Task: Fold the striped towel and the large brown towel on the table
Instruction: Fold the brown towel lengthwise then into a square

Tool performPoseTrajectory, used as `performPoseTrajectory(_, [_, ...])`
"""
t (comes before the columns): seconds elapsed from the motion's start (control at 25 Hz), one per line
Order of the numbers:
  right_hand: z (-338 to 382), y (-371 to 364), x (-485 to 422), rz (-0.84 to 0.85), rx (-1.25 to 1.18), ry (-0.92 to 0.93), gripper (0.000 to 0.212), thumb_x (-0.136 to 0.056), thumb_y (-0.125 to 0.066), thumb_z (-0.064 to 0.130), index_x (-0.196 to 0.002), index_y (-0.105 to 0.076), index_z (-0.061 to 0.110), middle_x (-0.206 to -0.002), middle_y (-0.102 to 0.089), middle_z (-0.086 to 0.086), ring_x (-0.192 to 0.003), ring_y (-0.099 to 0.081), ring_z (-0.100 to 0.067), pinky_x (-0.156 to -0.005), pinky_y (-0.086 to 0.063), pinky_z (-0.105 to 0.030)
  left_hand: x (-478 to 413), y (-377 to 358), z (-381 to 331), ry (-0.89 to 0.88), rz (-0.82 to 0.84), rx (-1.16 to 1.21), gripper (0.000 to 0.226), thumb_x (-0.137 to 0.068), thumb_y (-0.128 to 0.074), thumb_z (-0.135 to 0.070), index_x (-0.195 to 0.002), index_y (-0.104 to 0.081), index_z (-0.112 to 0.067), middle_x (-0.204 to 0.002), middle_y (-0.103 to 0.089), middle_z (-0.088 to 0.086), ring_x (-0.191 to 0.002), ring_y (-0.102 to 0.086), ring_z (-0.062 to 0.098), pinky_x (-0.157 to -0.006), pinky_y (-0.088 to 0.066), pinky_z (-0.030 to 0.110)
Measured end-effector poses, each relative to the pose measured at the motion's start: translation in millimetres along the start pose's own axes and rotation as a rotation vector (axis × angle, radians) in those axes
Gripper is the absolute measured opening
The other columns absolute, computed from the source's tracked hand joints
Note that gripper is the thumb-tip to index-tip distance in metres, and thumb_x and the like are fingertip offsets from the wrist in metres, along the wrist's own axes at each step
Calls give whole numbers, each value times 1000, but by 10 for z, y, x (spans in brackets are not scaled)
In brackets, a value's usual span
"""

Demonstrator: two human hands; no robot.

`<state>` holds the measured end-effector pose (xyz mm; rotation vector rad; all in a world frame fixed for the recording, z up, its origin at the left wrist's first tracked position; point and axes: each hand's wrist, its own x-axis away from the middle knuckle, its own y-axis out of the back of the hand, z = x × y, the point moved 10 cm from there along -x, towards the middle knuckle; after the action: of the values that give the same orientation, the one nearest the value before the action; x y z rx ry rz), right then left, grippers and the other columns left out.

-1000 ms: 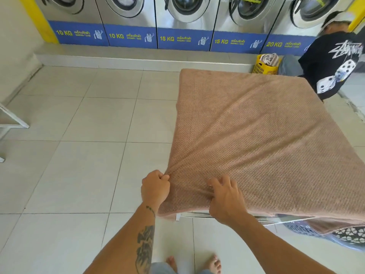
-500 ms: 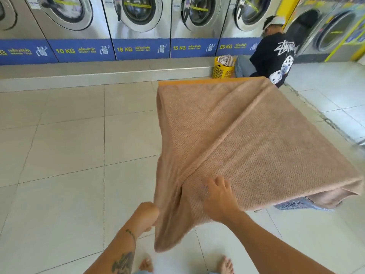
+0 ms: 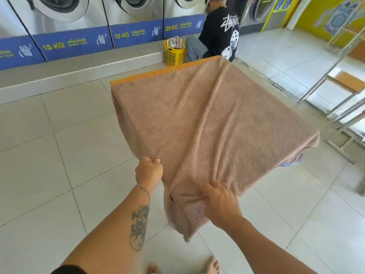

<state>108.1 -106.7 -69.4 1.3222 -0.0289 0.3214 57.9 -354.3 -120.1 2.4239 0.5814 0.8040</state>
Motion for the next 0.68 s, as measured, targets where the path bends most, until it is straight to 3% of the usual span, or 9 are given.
performPoseTrajectory(0.16, [-325, 52, 133, -24, -27, -81, 21, -83, -49, 1, -92, -57, 19, -96, -54, 4, -95, -53, -24, -69, -45, -35, -24, 152, 42, -115, -78, -129, 20, -99, -47, -19, -91, -59, -5, -101, -65, 16, -96, -61, 38, -83, -50, 46])
performPoseTrajectory(0.28, [-315, 68, 220, 34, -34, -107, 25, -83, -49, 3, -98, -61, 20, -104, -55, 3, -102, -54, -24, -77, -48, -35, 7, 290, 234, -100, -112, -157, 20, -98, -44, -16, -88, -57, -5, -93, -64, 15, -87, -61, 38, -73, -50, 44])
performPoseTrajectory(0.48, [124, 190, 66, 16, -174, -30, 45, -80, -47, -2, -116, -60, 21, -113, -57, -1, -103, -57, -25, -82, -51, -36, 14, 349, 479, 23, 14, -195, 14, -91, -46, -14, -91, -59, -8, -91, -65, 13, -72, -55, 26, -62, -40, 33])
performPoseTrajectory(0.68, [501, 294, -276, 55, -253, 18, 53, -84, -51, -1, -131, -51, 24, -126, -50, -2, -115, -51, -24, -92, -52, -38, 13, 516, -61, -77, 73, -107, 12, -85, -48, -11, -79, -58, -14, -81, -64, 5, -70, -56, 20, -59, -42, 30])
